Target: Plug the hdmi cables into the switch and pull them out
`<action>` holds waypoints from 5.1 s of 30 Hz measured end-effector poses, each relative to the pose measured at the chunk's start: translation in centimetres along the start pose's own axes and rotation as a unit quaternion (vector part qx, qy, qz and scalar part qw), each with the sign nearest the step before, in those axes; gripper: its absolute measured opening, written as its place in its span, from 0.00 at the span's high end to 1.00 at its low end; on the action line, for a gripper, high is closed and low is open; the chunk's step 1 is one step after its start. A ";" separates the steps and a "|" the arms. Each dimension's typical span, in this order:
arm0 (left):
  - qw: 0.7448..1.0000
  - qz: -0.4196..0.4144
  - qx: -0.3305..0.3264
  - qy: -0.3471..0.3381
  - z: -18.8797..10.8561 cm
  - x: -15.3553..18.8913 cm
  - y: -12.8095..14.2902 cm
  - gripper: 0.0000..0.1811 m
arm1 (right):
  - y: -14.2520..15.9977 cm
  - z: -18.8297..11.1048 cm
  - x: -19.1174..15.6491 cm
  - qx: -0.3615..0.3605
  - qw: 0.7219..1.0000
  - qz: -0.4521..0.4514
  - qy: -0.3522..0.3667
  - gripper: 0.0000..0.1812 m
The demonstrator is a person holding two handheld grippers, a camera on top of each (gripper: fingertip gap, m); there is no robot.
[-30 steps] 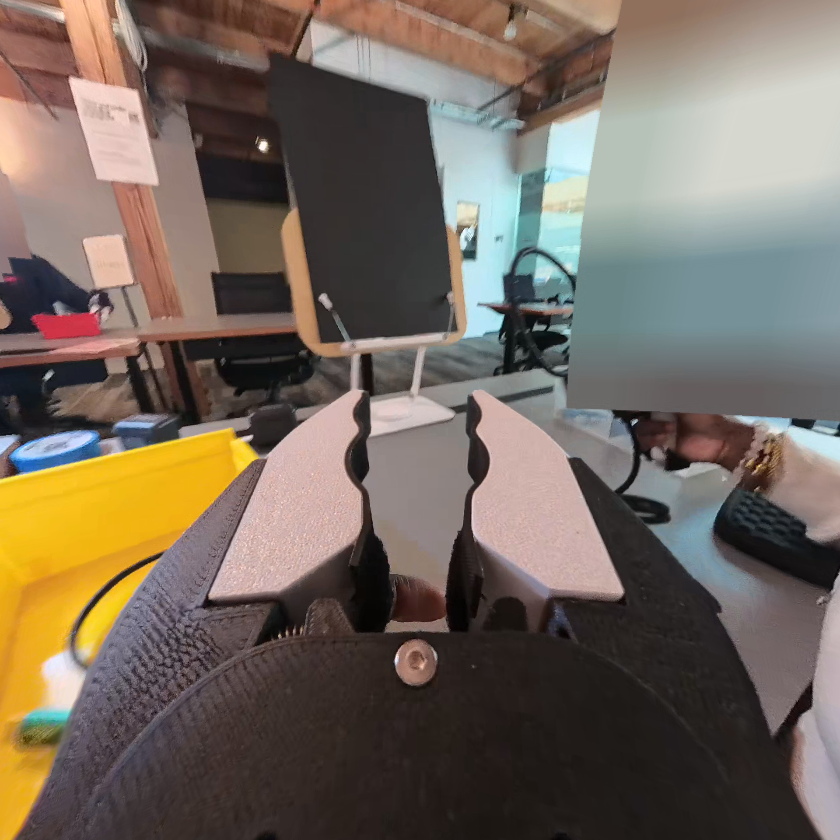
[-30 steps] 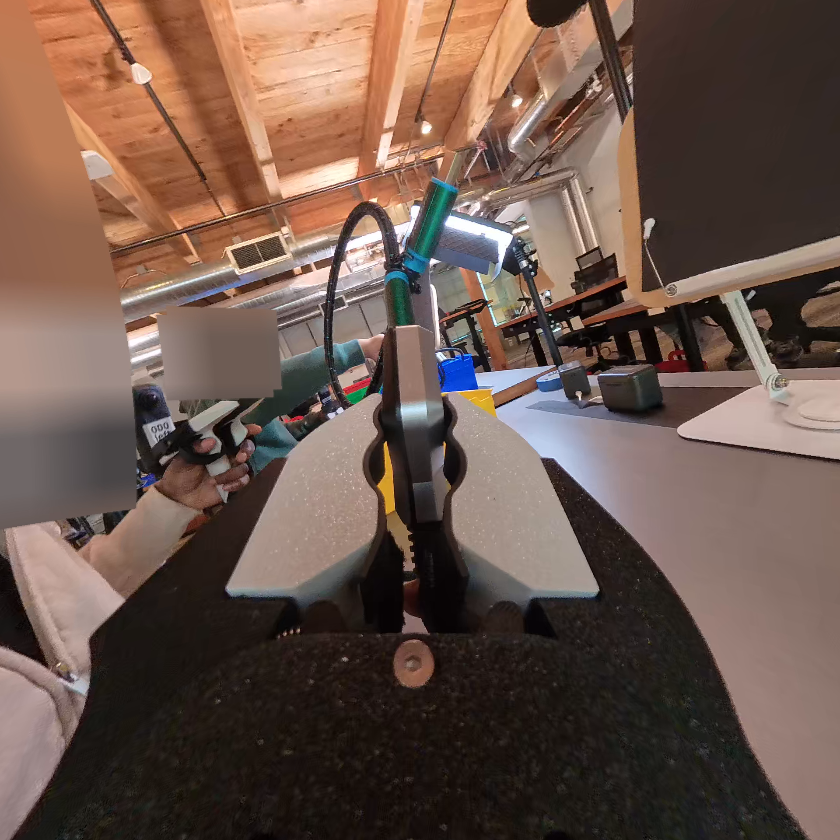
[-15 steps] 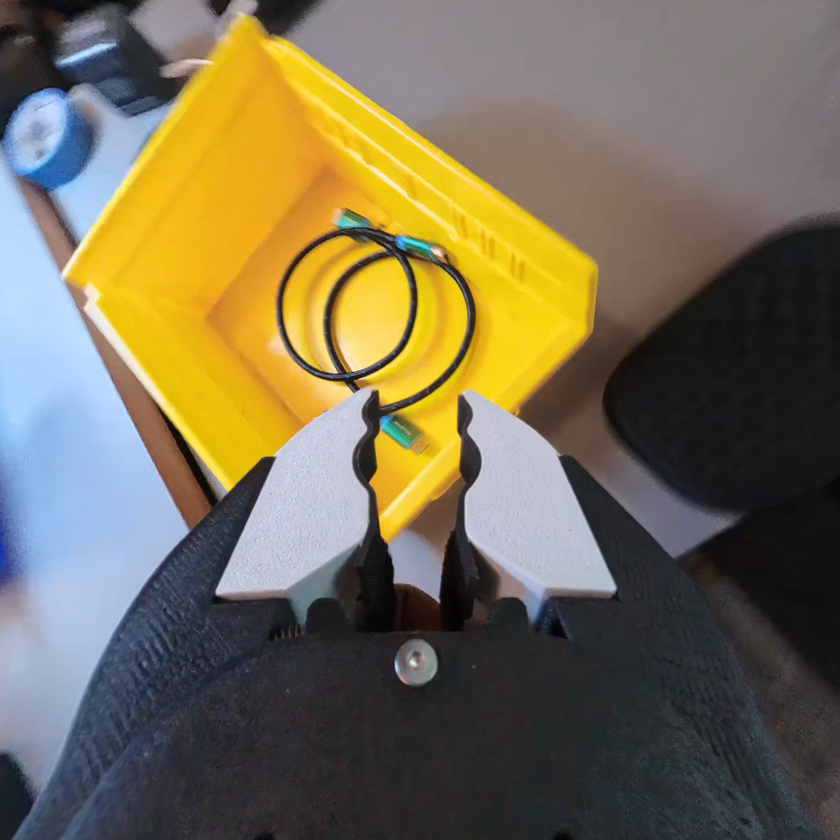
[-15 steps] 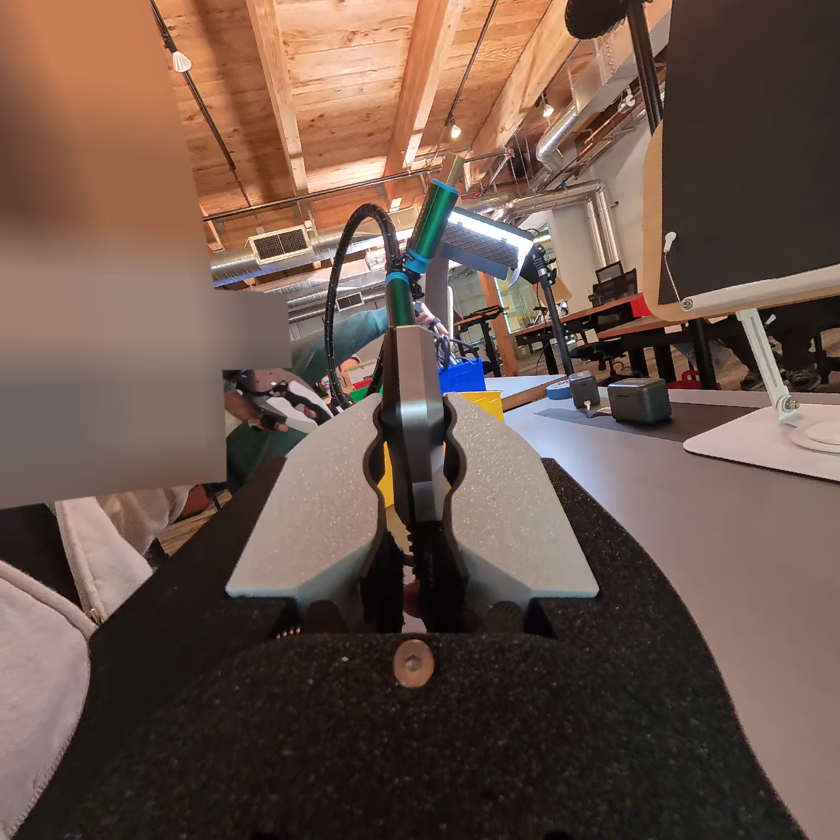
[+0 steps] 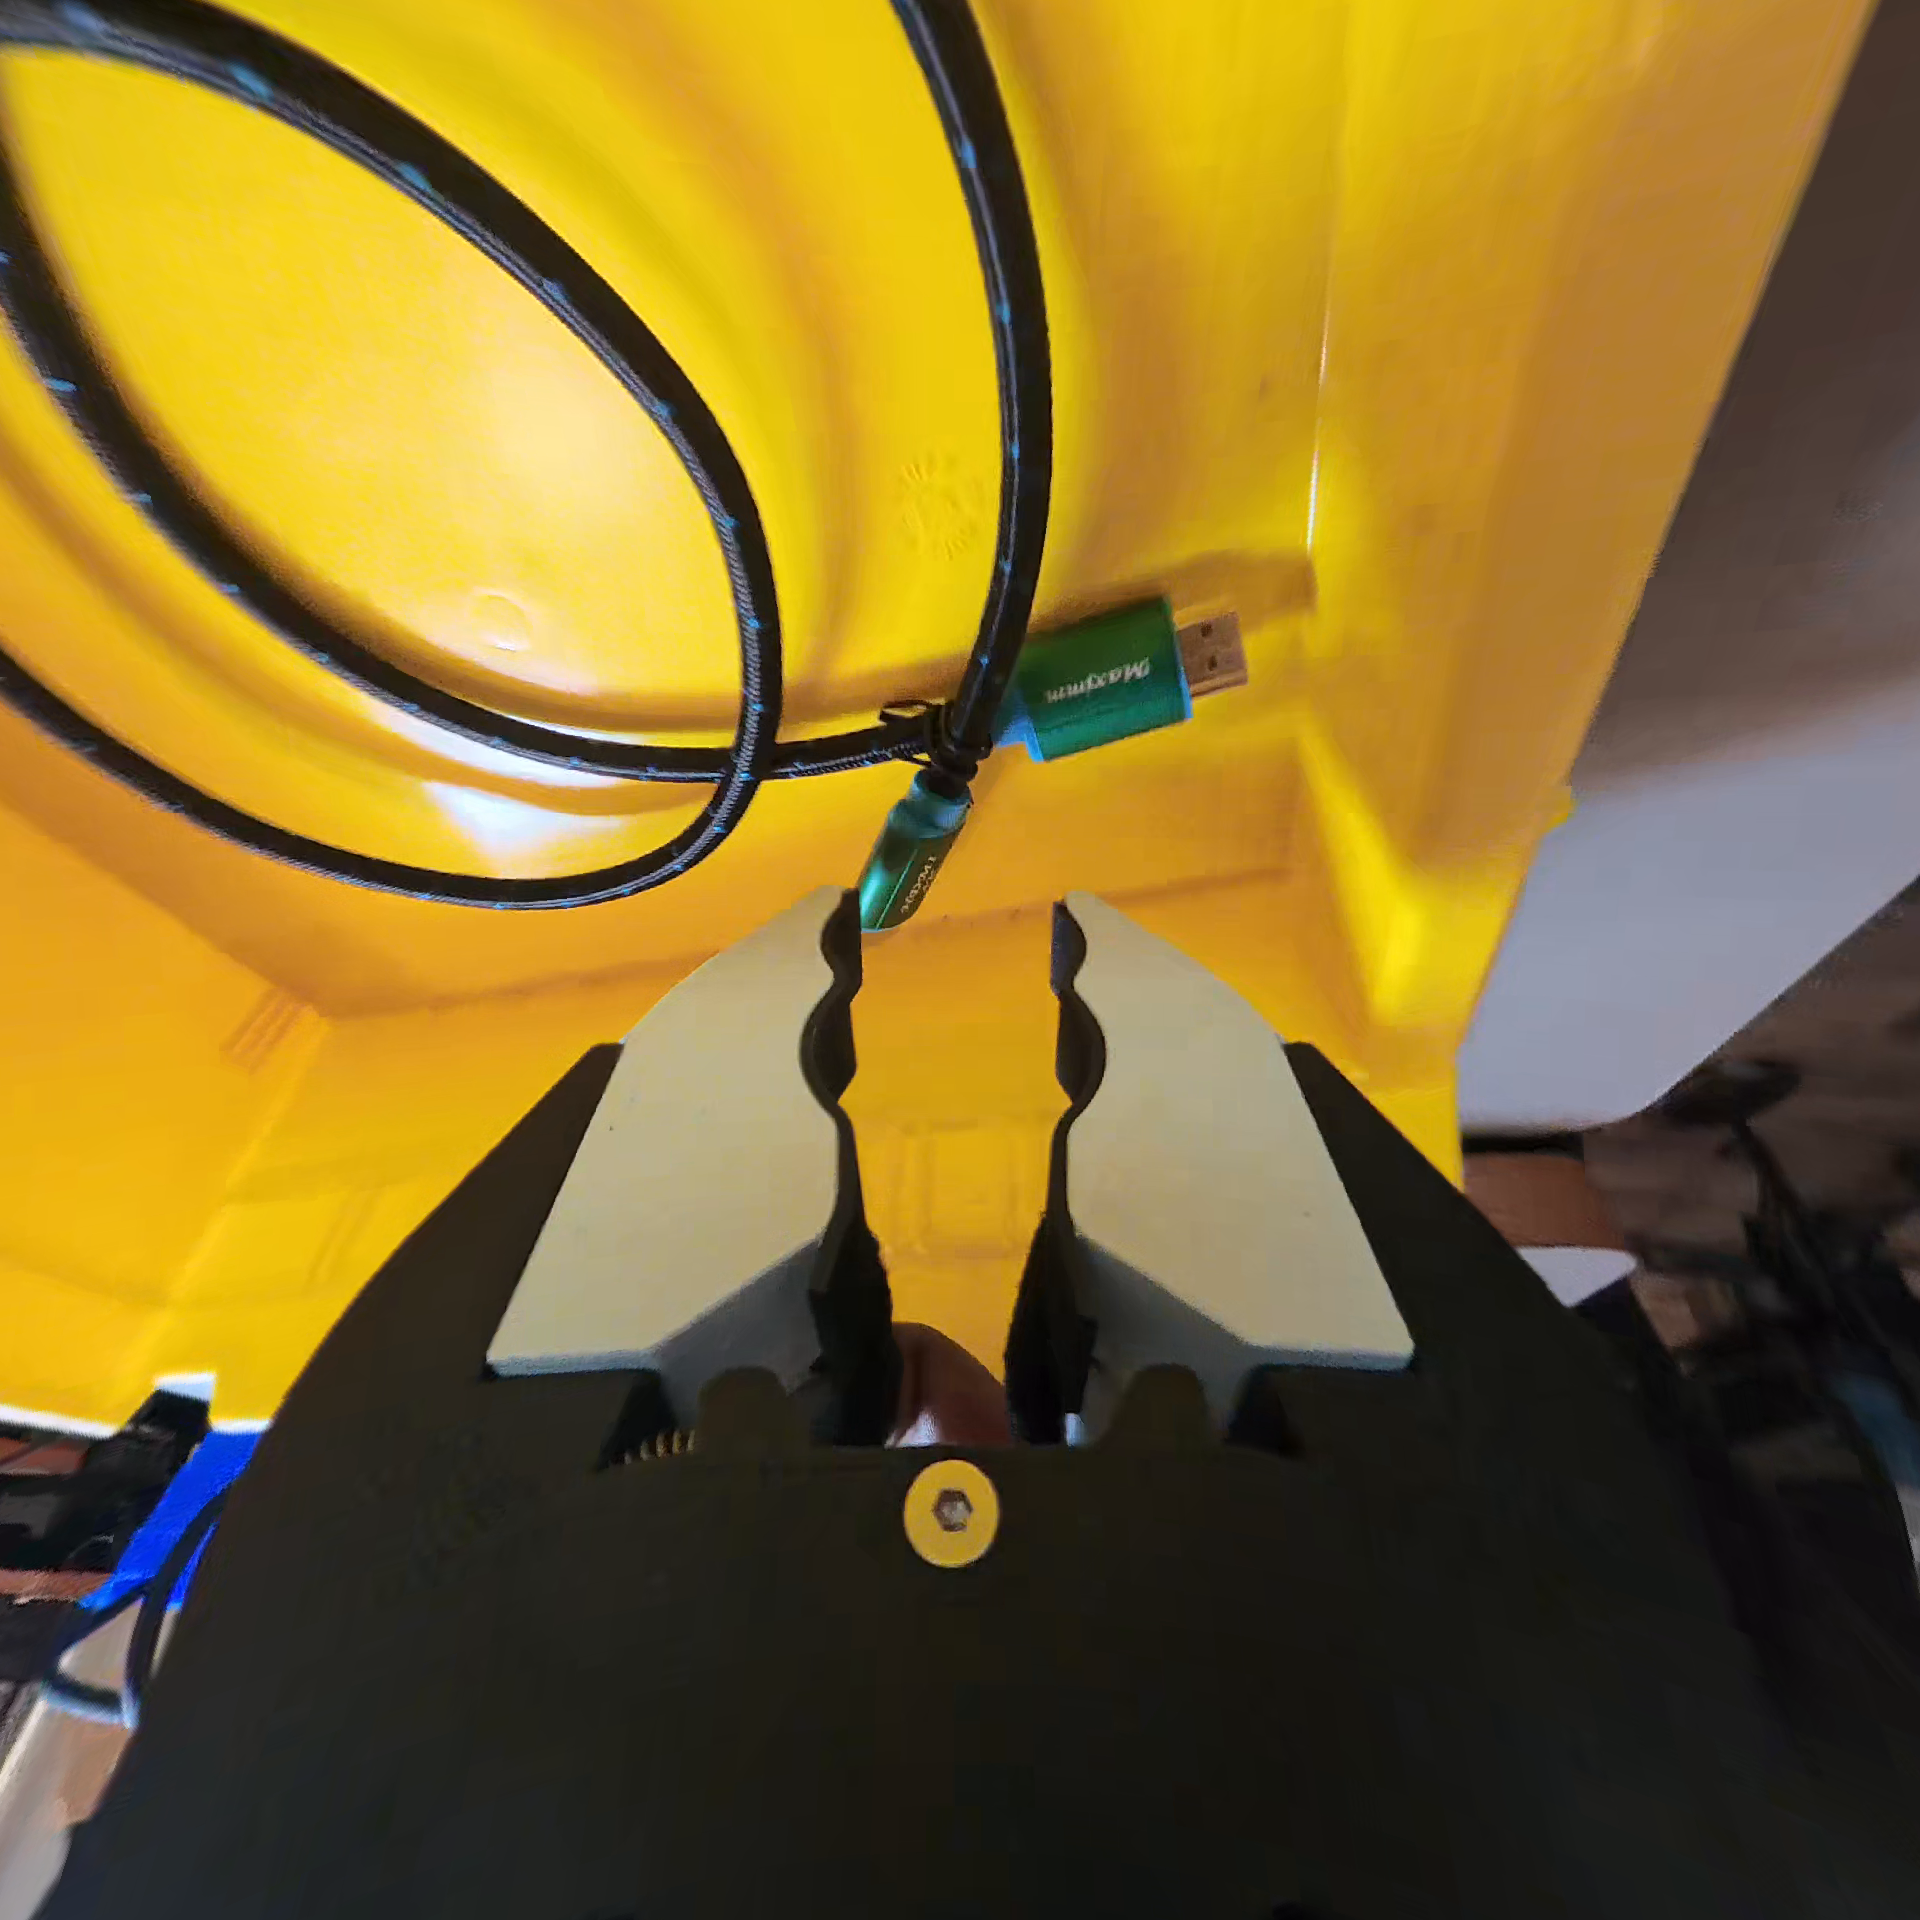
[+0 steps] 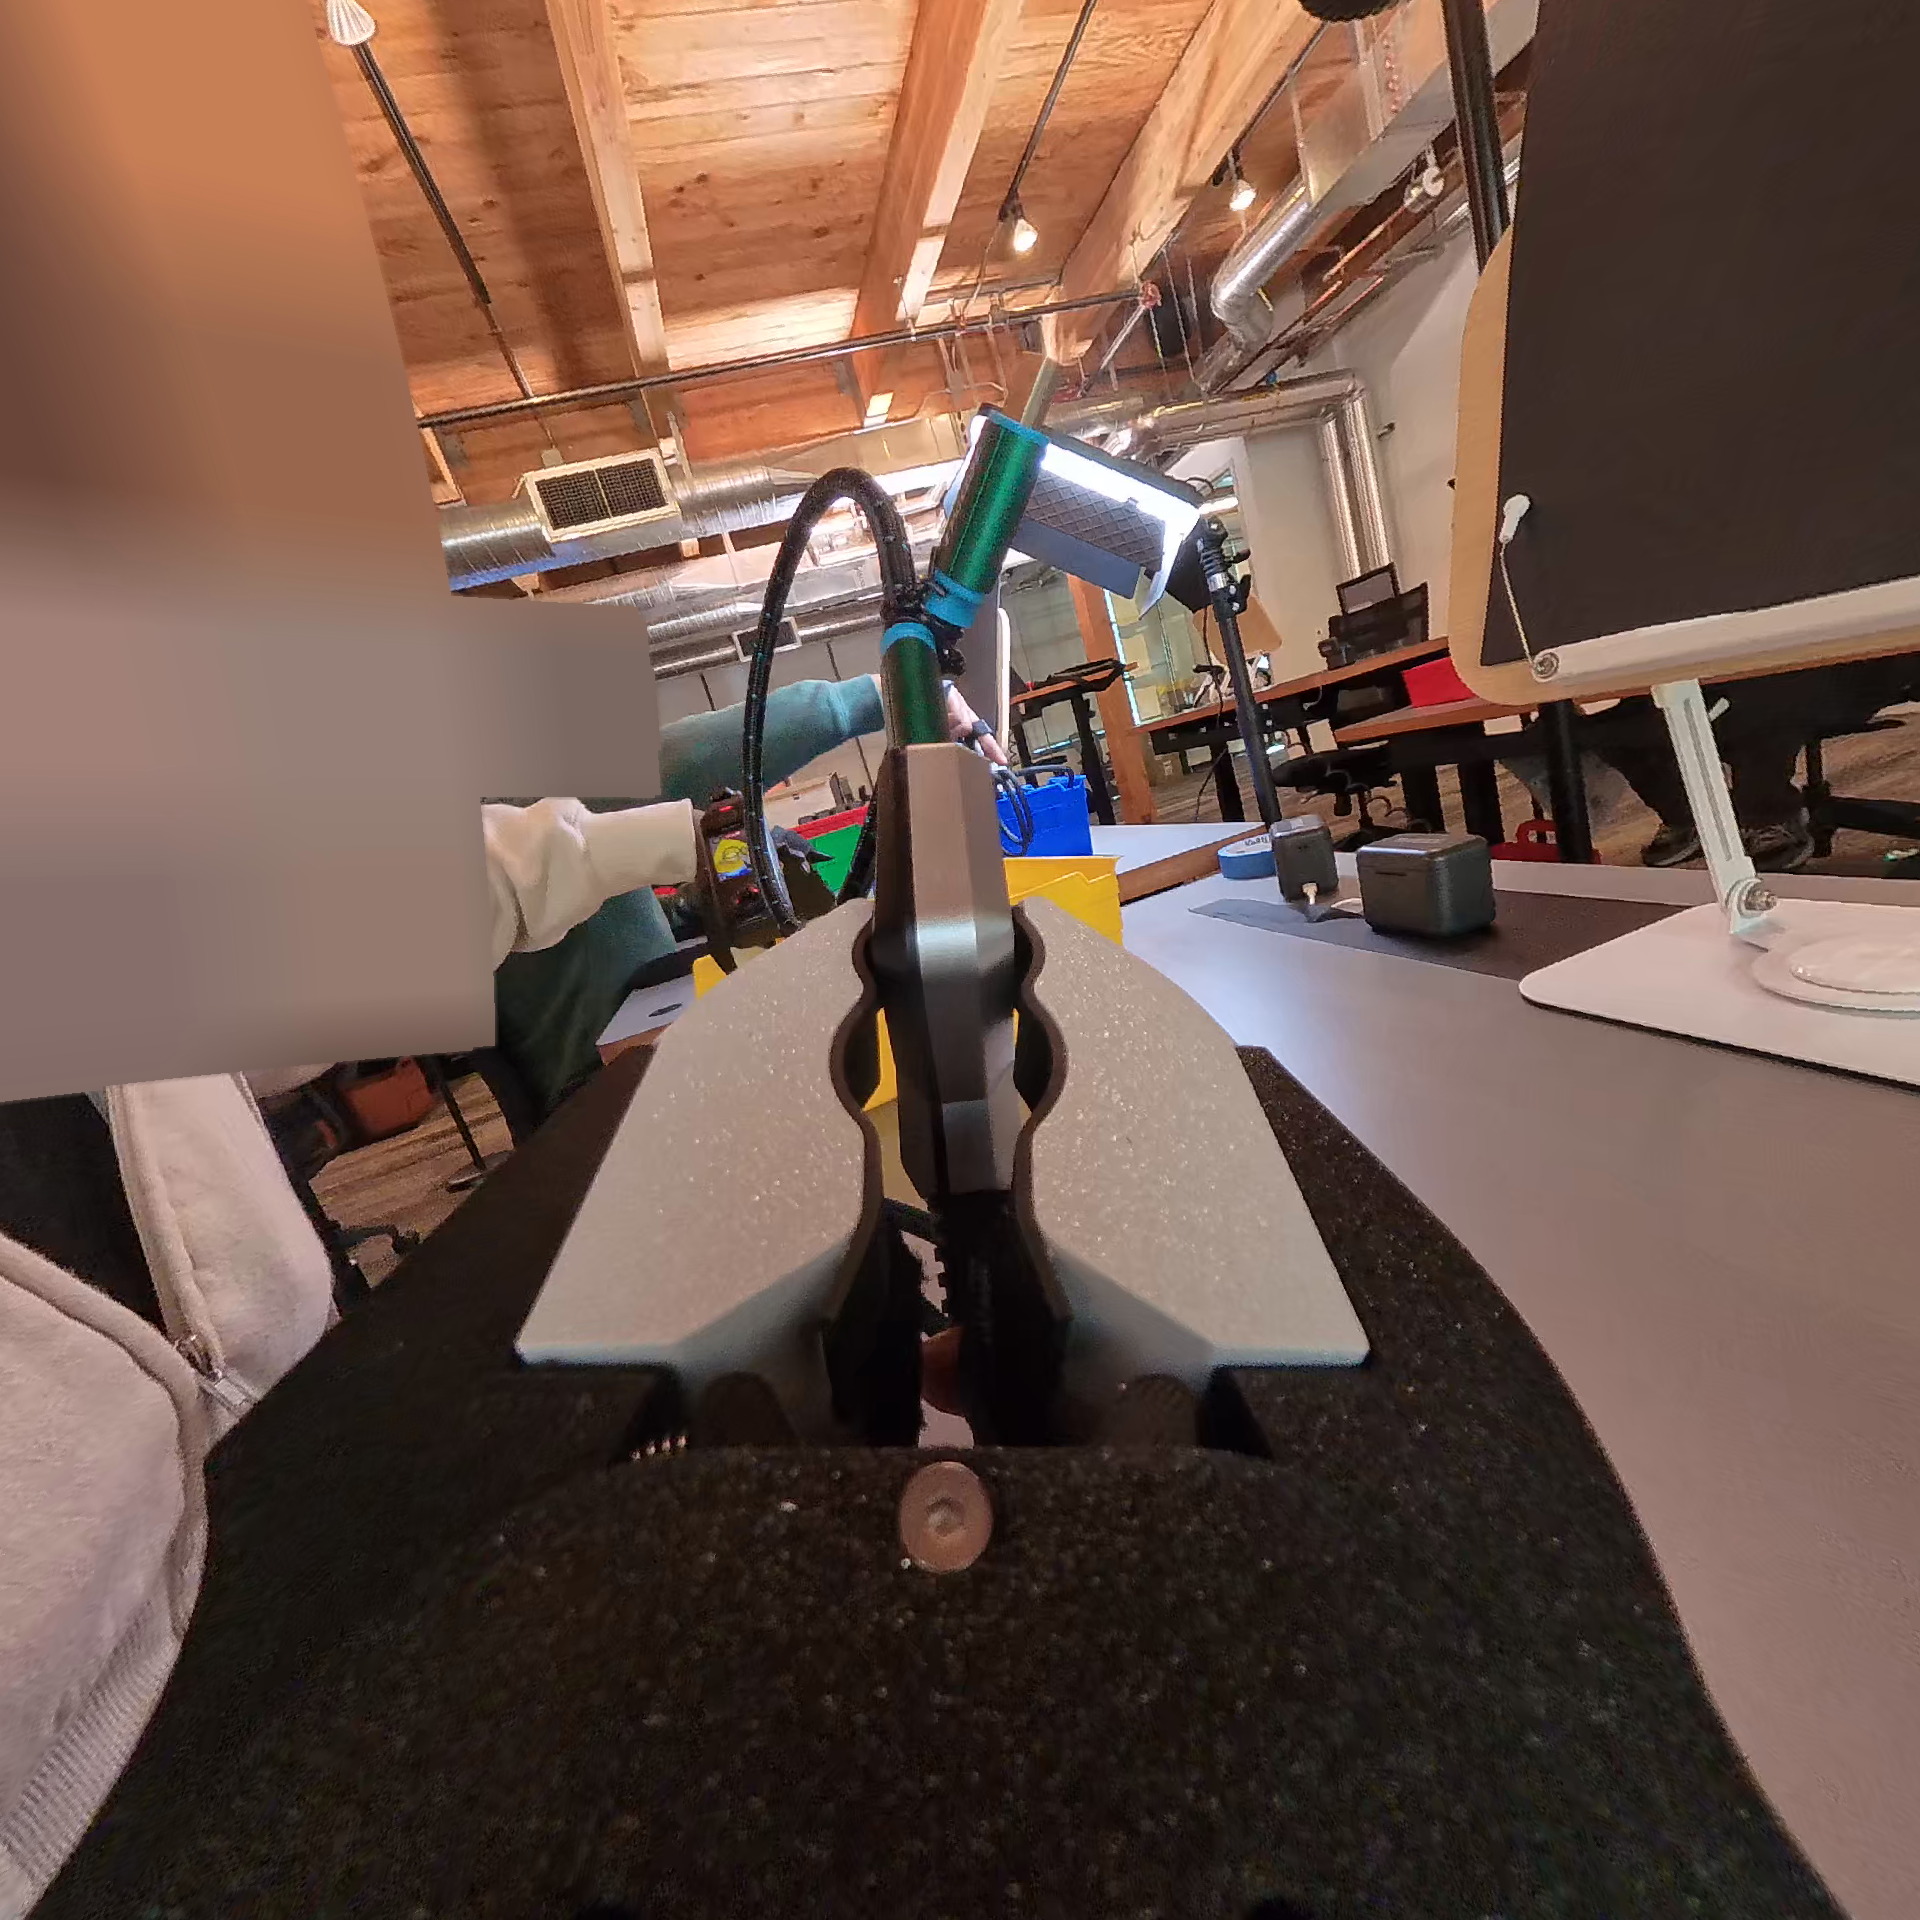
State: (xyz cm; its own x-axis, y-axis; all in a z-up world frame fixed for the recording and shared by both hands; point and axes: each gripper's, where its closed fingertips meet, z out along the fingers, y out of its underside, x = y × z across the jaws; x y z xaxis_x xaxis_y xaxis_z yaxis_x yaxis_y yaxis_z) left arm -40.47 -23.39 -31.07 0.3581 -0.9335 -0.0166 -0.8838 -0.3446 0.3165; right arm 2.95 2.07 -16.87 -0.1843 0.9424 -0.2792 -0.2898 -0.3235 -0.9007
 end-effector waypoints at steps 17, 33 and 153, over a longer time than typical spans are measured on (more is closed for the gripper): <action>0.985 -0.075 0.114 0.106 -3.2 -0.1 -2.9 0.92 | 0.4 0.2 0.4 -0.012 1.000 -0.004 0.006 0.88; 0.396 -0.384 0.819 -0.162 -27.6 -0.6 -6.7 0.94 | 0.3 0.2 0.3 -0.005 1.000 0.018 0.012 0.88; 0.628 -0.519 0.540 -0.212 -16.7 5.0 -25.9 0.87 | 0.6 0.2 -0.1 -0.017 1.000 0.021 -0.004 0.88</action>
State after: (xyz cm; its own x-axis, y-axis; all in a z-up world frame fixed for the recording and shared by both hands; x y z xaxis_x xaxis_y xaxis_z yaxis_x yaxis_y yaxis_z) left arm -10.74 -17.43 -23.53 0.9999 -0.0134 -0.0052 -0.0105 -0.4417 -0.8971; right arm 2.64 1.75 -17.30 -0.2028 0.9276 -0.3137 -0.2505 -0.3589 -0.8991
